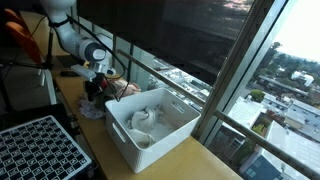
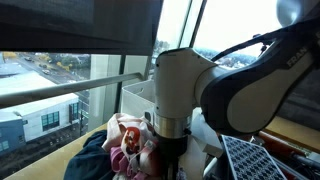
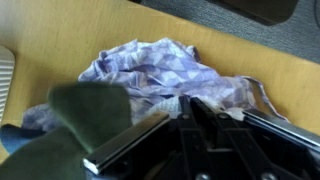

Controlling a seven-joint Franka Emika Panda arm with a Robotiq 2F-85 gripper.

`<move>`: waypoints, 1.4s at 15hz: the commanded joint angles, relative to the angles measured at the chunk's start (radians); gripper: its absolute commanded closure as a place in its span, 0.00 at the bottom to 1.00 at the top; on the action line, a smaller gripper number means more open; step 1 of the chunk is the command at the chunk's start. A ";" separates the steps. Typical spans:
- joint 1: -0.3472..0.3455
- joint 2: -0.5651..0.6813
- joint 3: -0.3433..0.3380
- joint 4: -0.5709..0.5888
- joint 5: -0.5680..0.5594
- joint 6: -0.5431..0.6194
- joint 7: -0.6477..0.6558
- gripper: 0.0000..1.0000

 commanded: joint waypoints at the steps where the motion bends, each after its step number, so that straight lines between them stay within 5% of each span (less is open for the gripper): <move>1: -0.037 0.026 -0.037 0.064 0.018 -0.028 -0.021 0.57; 9: -0.122 -0.054 -0.066 0.072 0.027 -0.063 -0.053 0.01; 21: -0.174 -0.275 -0.075 0.106 0.032 -0.169 -0.128 0.00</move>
